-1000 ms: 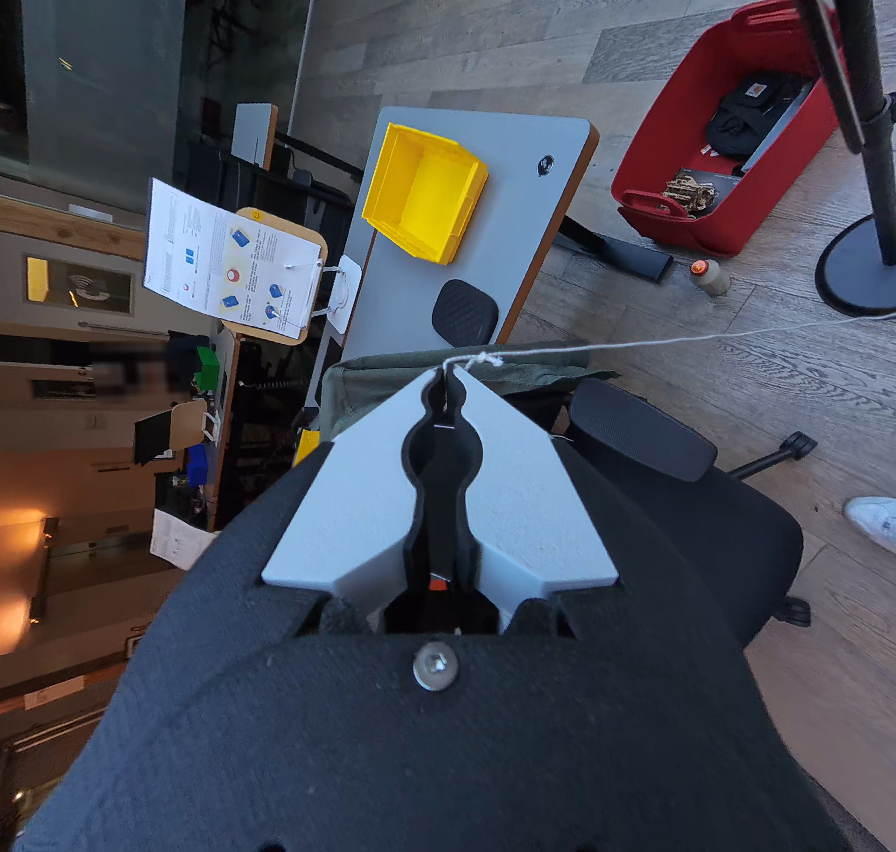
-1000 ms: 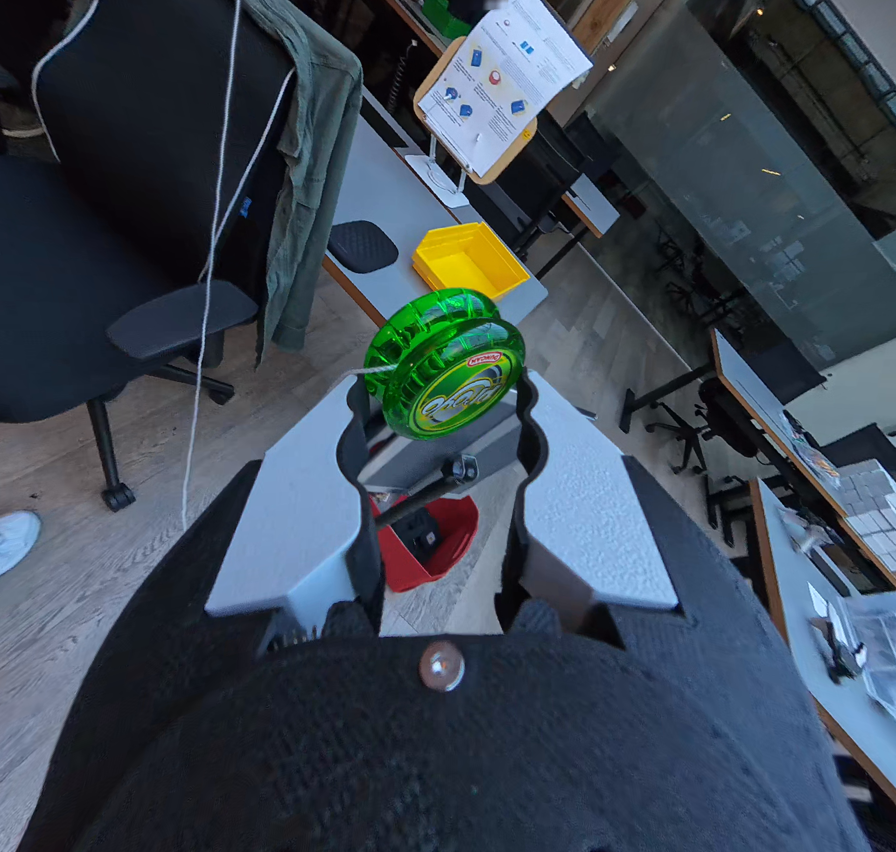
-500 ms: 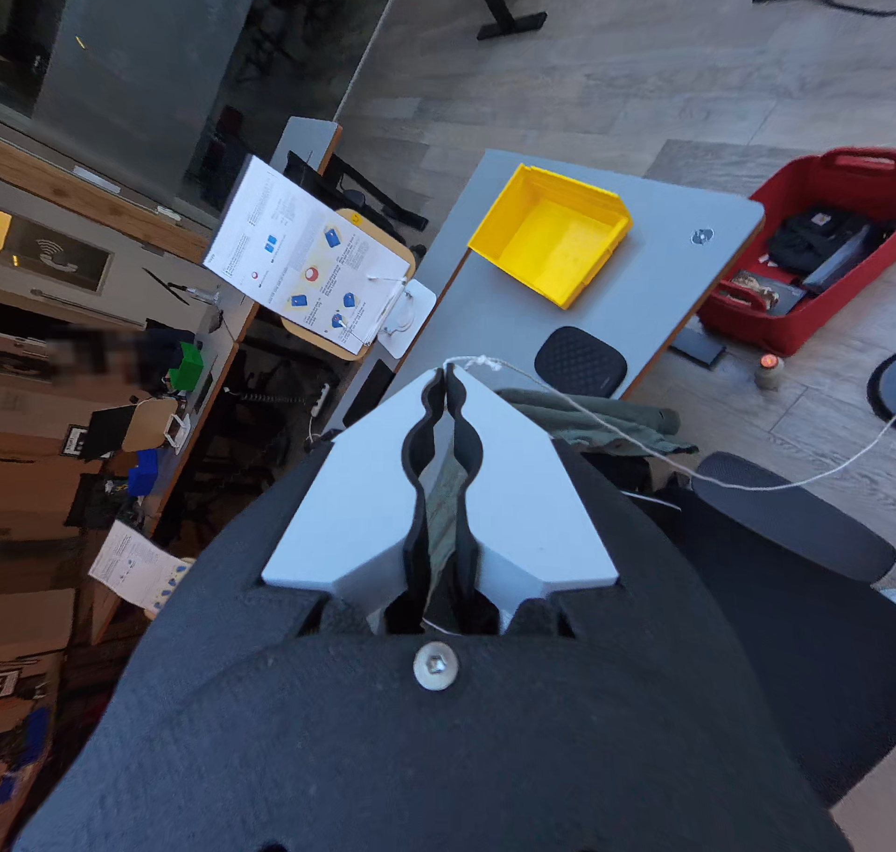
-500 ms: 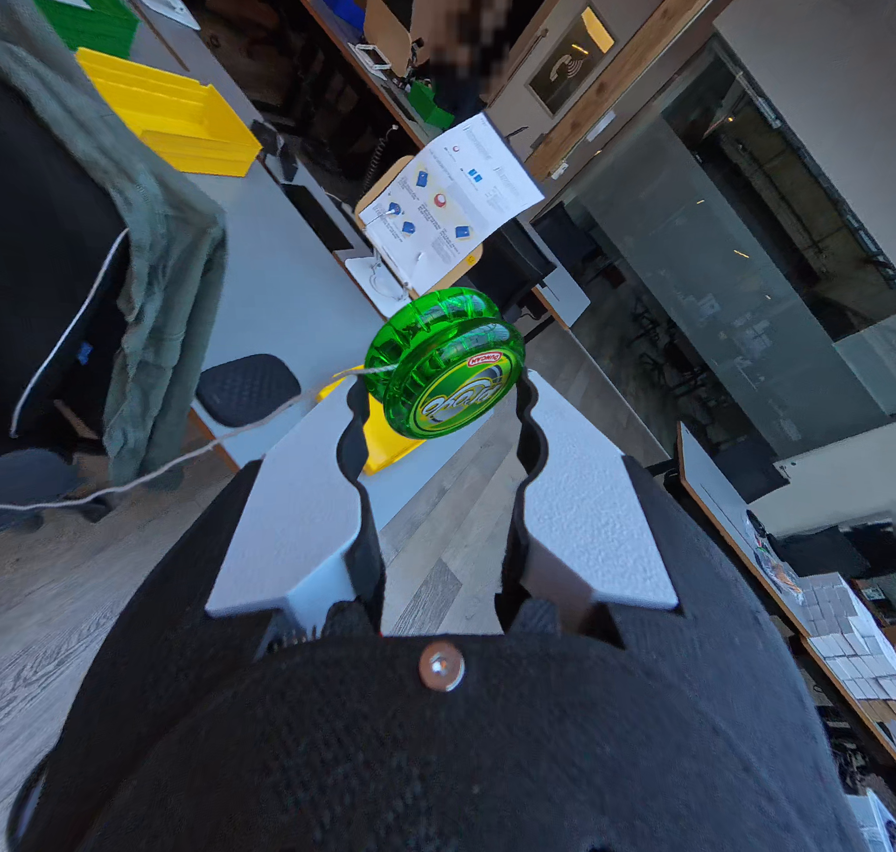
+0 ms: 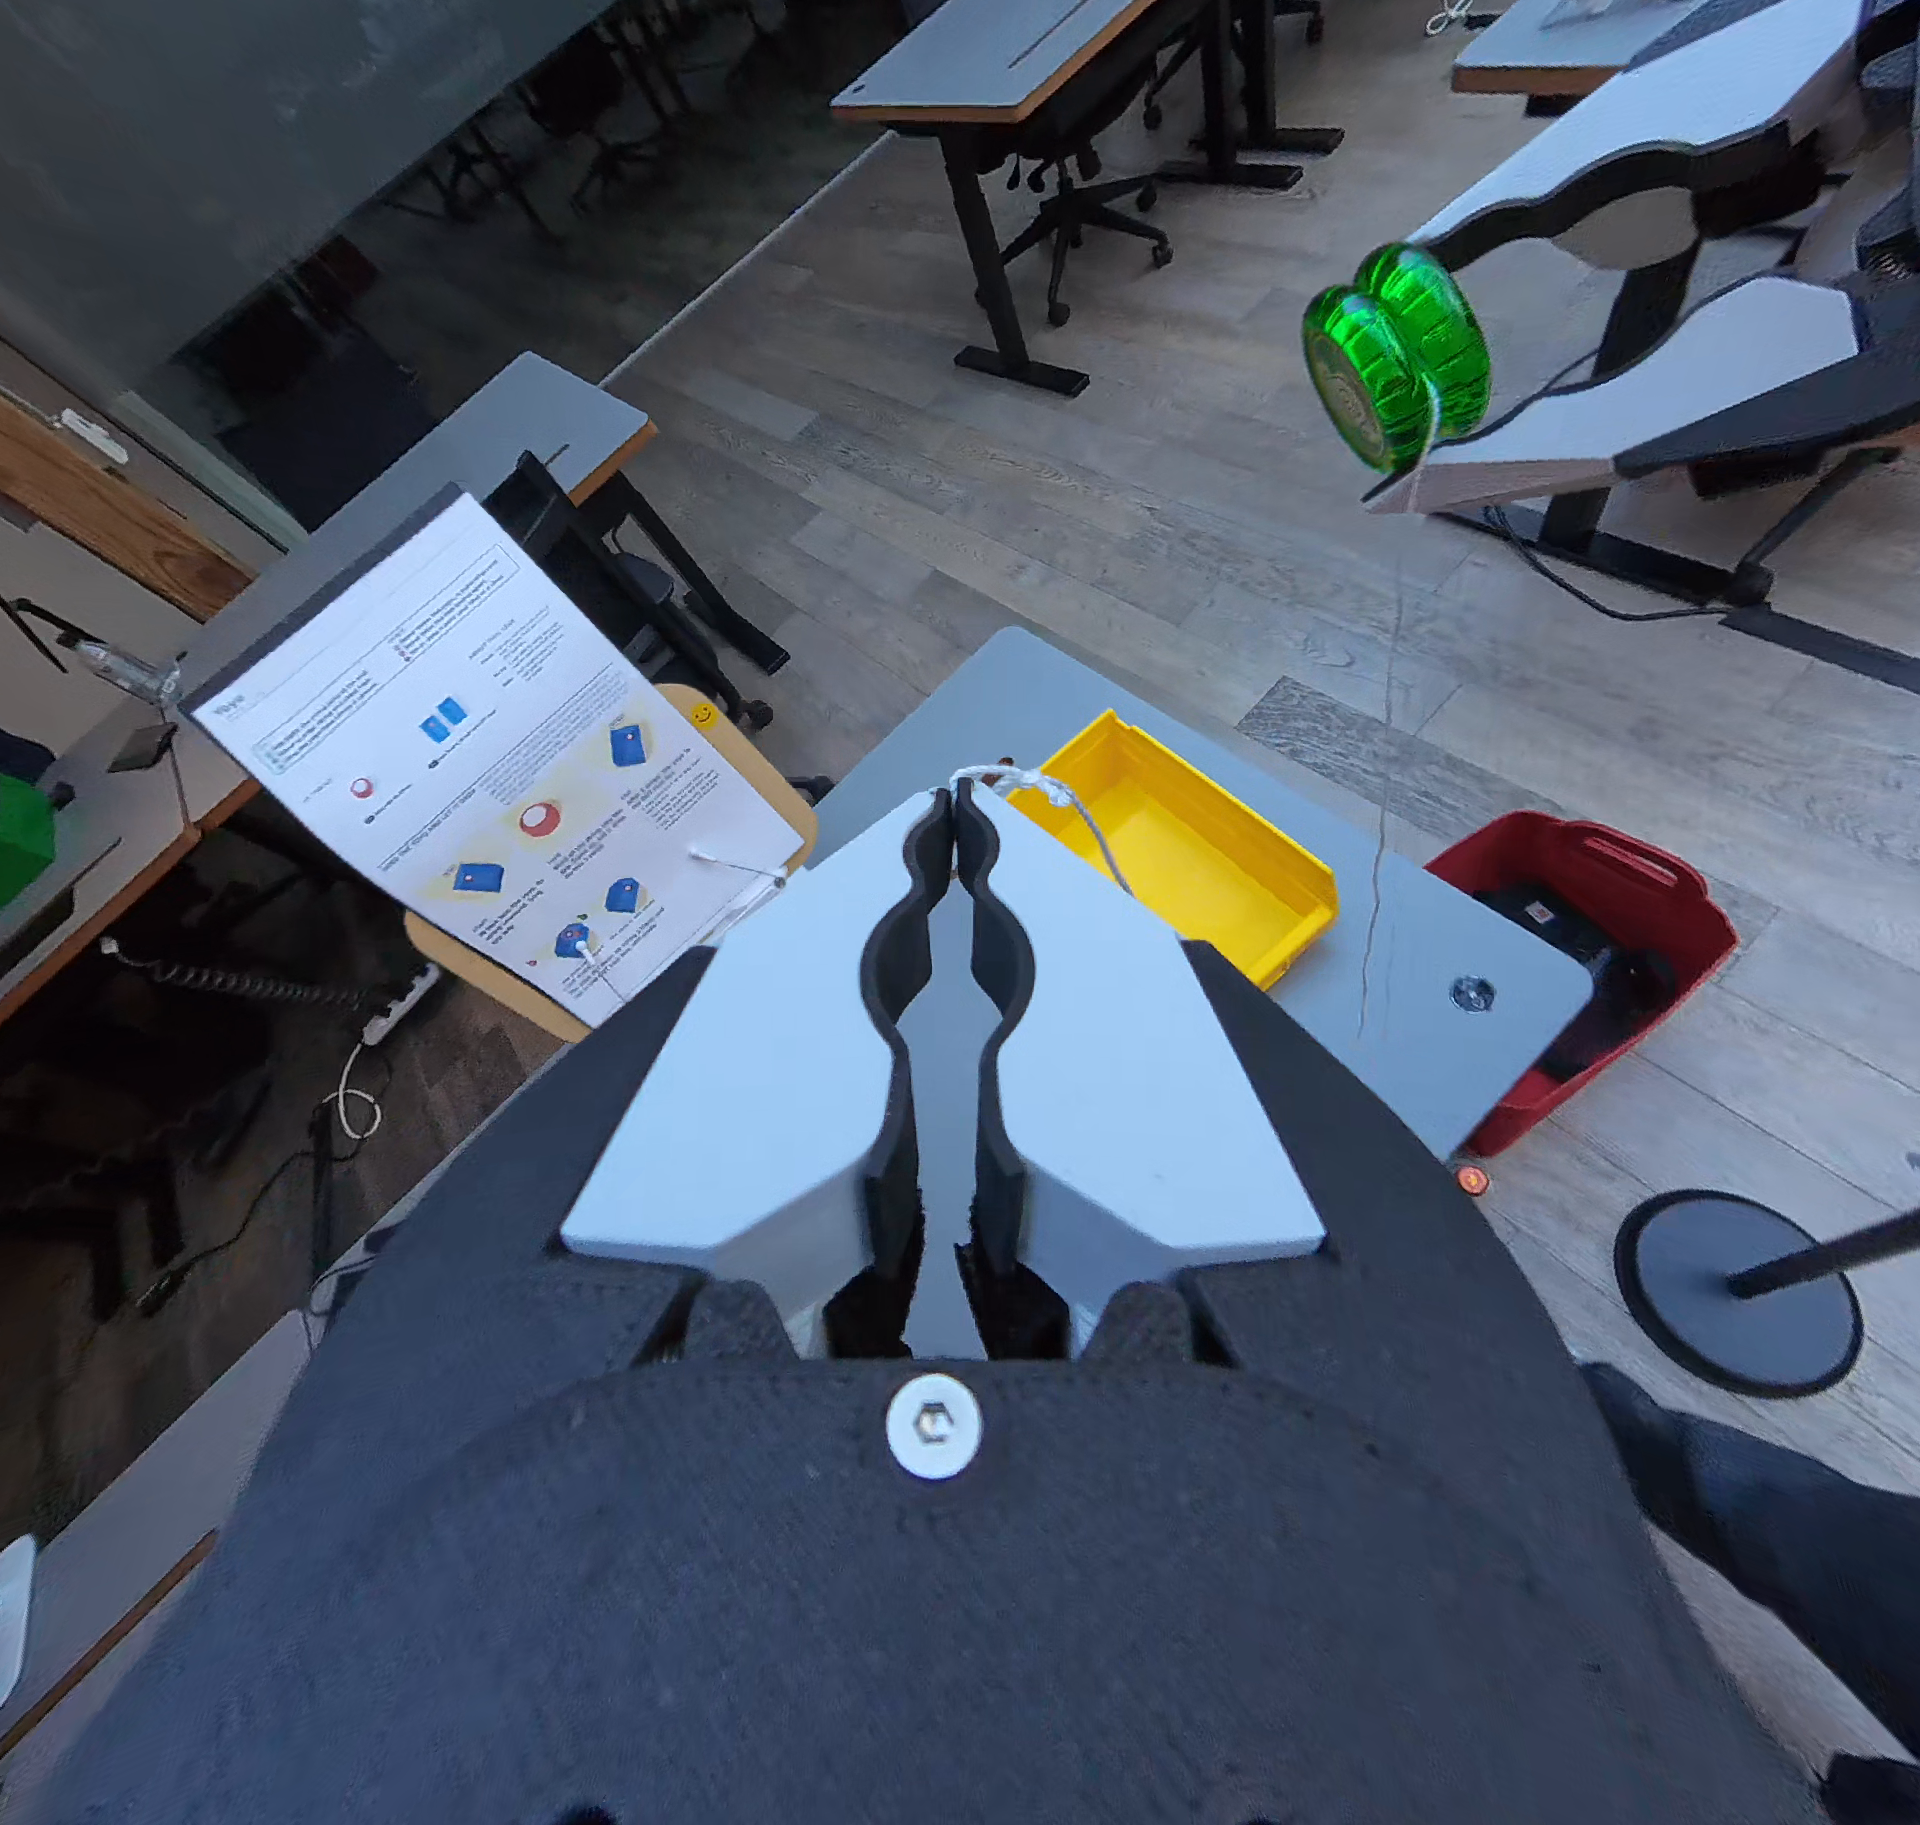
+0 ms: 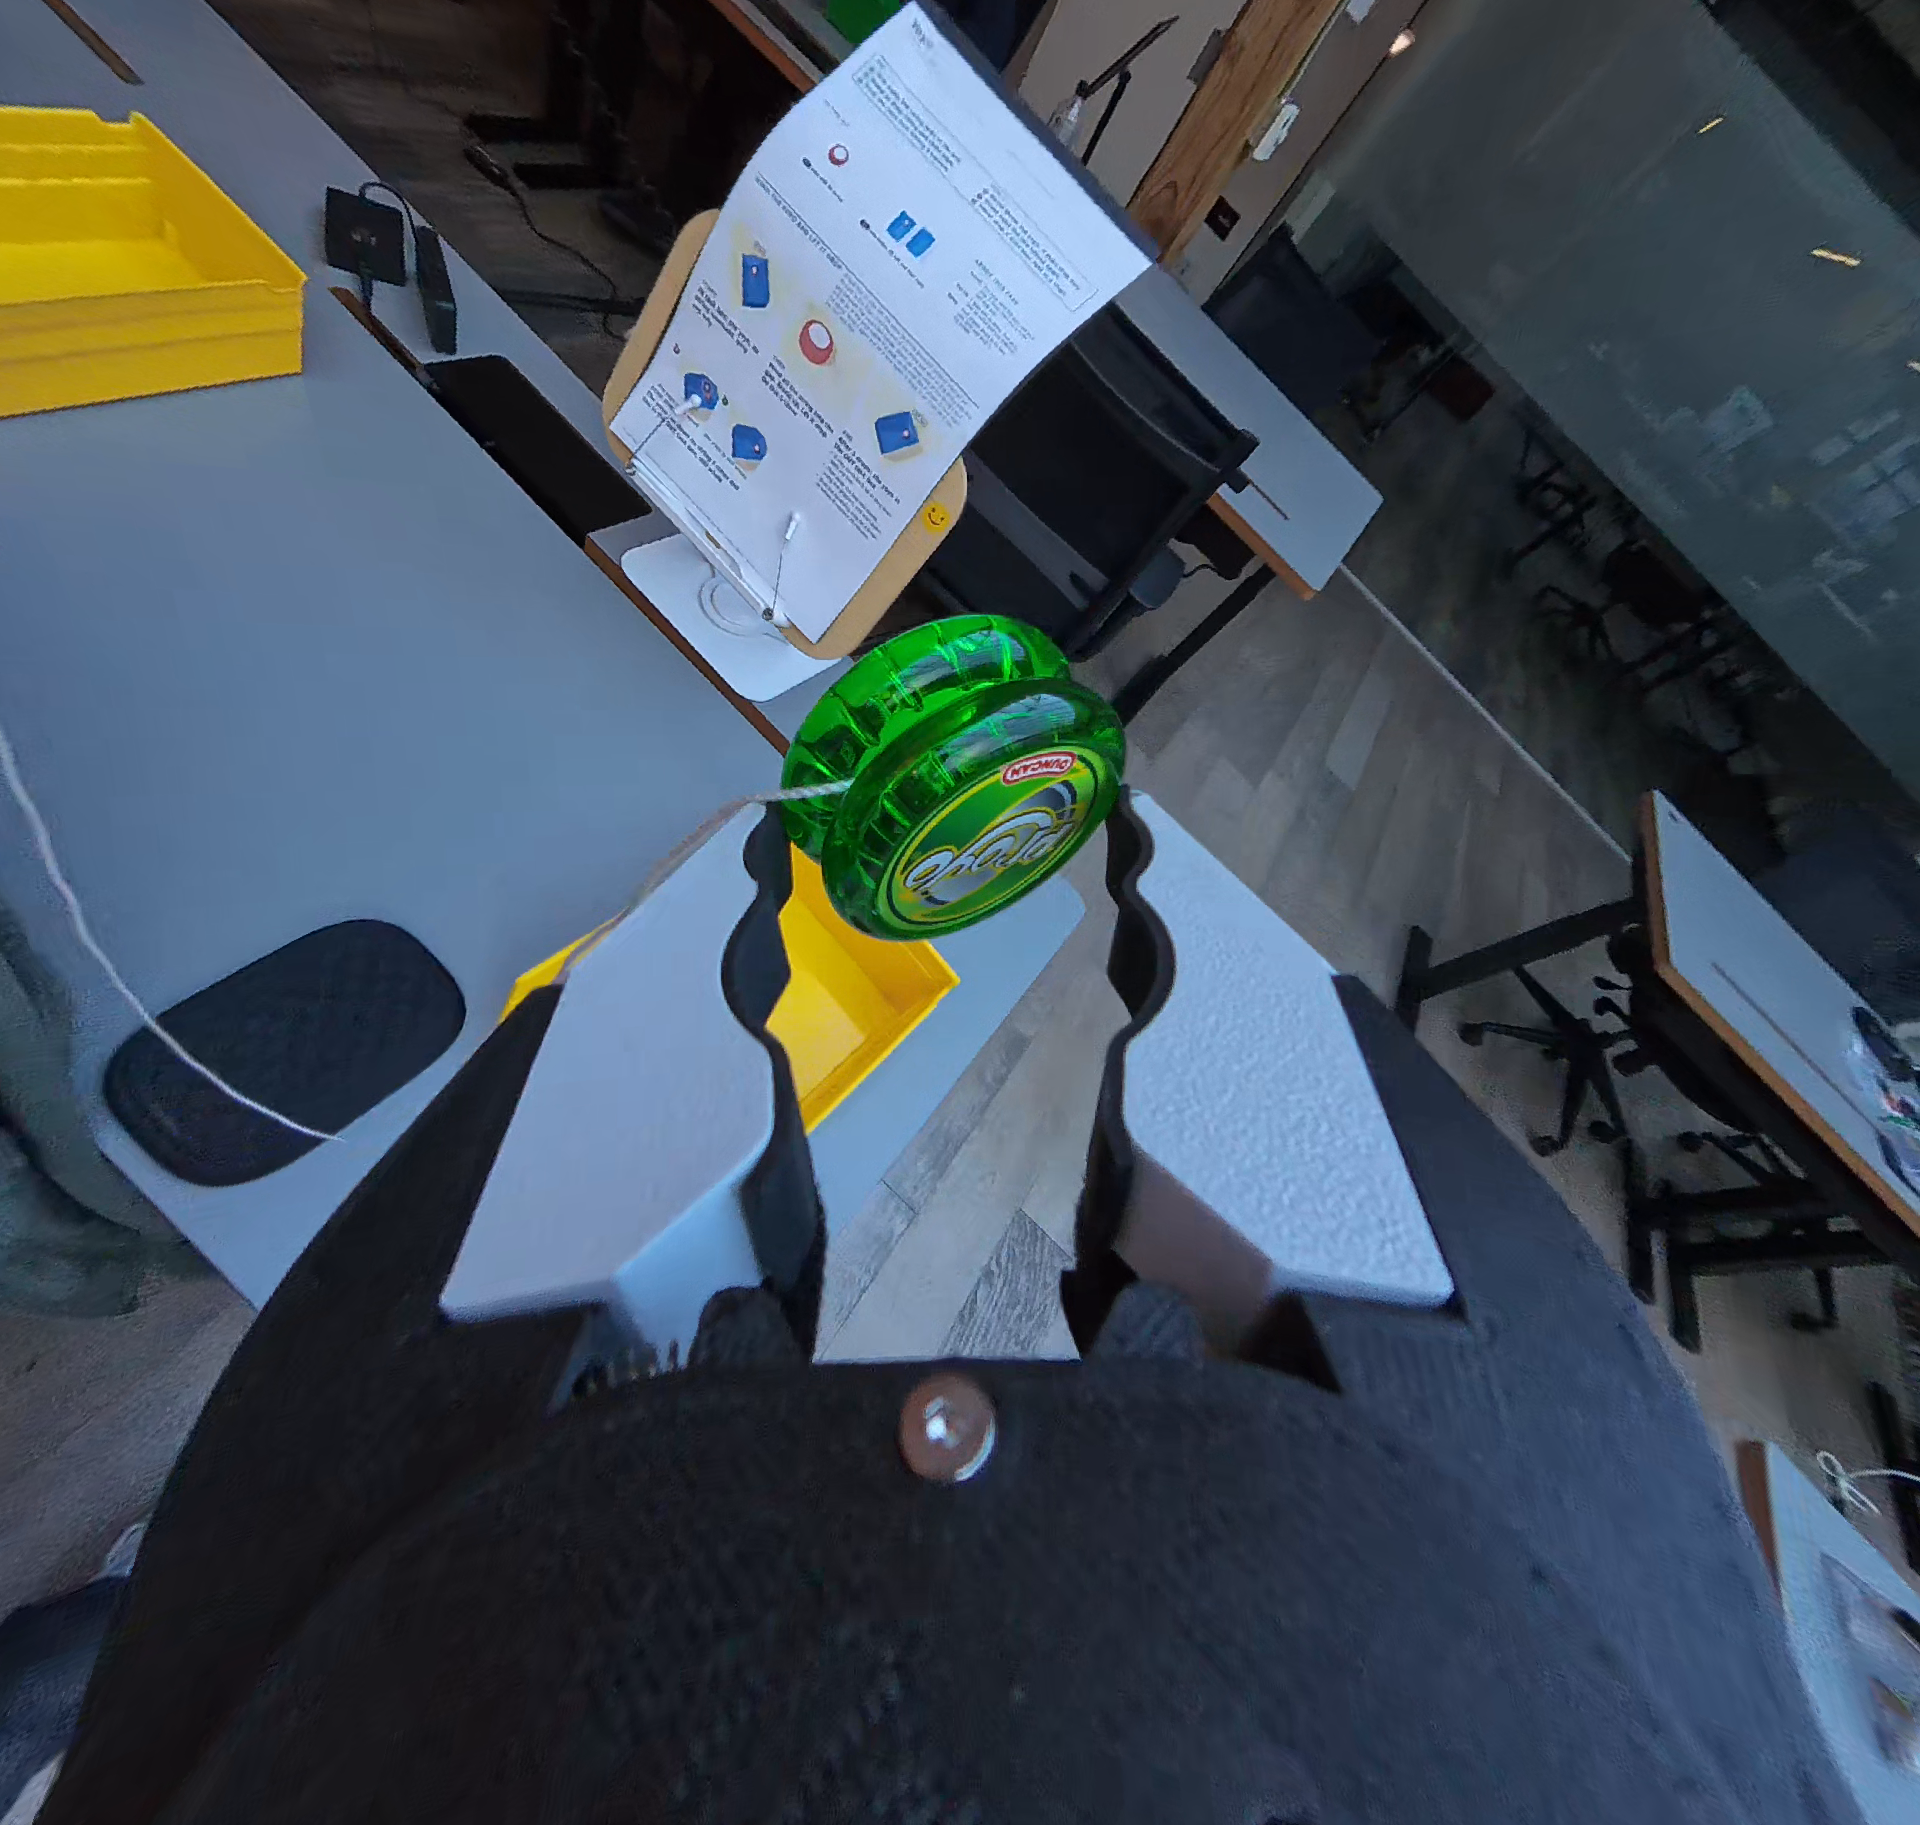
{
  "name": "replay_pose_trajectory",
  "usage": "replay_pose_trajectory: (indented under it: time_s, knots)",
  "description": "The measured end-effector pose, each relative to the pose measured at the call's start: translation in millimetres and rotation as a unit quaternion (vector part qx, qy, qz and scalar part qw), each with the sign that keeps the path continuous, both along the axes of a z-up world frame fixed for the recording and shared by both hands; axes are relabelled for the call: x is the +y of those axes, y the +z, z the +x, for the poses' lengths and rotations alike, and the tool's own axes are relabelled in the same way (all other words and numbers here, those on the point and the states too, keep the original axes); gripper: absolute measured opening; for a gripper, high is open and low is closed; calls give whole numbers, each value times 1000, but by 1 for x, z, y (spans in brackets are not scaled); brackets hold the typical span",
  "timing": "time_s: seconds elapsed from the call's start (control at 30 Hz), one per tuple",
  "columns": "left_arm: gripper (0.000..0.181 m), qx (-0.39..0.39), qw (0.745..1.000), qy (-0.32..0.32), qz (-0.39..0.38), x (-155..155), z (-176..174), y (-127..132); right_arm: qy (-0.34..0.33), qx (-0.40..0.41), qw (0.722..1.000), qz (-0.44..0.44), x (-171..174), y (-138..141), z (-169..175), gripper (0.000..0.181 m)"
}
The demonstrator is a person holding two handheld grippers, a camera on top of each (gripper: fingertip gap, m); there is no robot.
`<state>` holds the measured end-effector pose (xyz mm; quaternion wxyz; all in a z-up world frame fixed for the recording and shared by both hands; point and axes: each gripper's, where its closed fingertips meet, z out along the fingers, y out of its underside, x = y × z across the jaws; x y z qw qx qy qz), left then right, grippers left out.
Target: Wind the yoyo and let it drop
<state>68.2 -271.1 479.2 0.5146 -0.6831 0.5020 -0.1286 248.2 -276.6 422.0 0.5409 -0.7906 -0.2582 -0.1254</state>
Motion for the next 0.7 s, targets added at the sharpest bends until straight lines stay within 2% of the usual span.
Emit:
replay_pose_trajectory:
  time_s: [0.1,0.23,0.33,0.53,0.7]
  knots:
    - [0,7,1000,-6,-23,44,50,-50,15,13,999,-27,53,-46,20,61]
    - [0,17,996,-16,-88,87,113,-137,30,45,994,-97,107,-127,47,60]
    - [0,33,992,-16,-120,110,146,-206,42,56,986,-150,137,-192,63,60]
    - [0,106,978,-3,-178,142,183,-339,24,39,965,-259,172,-319,87,60]
    - [0,141,956,59,-249,155,188,-435,4,53,944,-327,193,-402,88,60]
